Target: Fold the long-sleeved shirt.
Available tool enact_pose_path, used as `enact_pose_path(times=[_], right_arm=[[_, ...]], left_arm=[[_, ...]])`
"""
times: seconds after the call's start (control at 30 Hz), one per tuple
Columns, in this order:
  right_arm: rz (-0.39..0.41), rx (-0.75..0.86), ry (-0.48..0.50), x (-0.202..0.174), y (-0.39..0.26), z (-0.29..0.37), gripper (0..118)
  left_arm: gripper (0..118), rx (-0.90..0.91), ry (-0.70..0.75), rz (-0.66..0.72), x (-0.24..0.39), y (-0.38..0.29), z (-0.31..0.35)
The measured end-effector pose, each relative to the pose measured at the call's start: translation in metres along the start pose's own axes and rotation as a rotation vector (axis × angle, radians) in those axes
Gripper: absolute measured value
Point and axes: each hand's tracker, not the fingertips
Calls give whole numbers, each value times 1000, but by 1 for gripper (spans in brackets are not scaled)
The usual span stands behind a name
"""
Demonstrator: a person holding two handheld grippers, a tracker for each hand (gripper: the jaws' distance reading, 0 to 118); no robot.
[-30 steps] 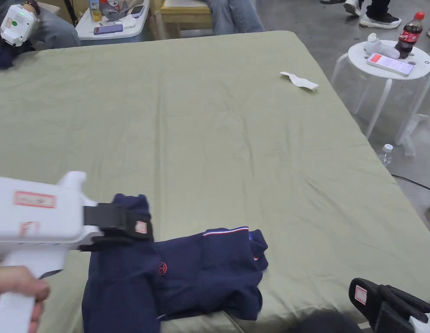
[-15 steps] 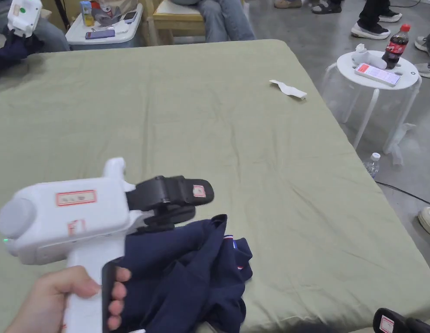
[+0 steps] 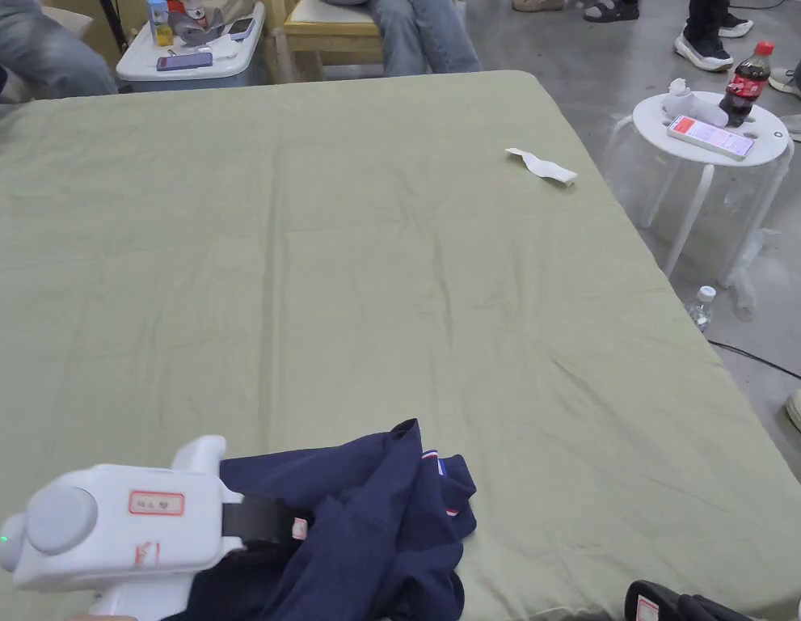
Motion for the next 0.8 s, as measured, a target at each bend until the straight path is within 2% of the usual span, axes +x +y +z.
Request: enact_pose_path(times=[0.07,0.2,0.3,0.43,0.5,0.57,0.73,0.8], right_arm=[[-1,-16,-2,3,-2,-2,1],[-13,-29,-21,9,-4,-1,1],[-33,-30,-17,15,-6,1,1],[-38,-40,-33,20,-6,1,1],[-47,-41,-30,23,-6,0,1],[-50,-41,-32,23,-5,-1,1],[-21,-44,-26,15,4,-8,1],[12,-43,-29,7,10,-12,0]], left_arm=[[0,-23,-25,-16,11,-3,-21],[0,-45,-192,-30,38,-3,-56],[0,-82,-135,-91,58,-1,-89],[0,-167,8,-86,66,-7,-134],[0,-219,23,-82,63,-11,-151],[0,-130,4,-79,59,-13,-151],[0,-144,-13,-39,55,-7,-135],[0,-52,-205,-31,66,-6,-93]])
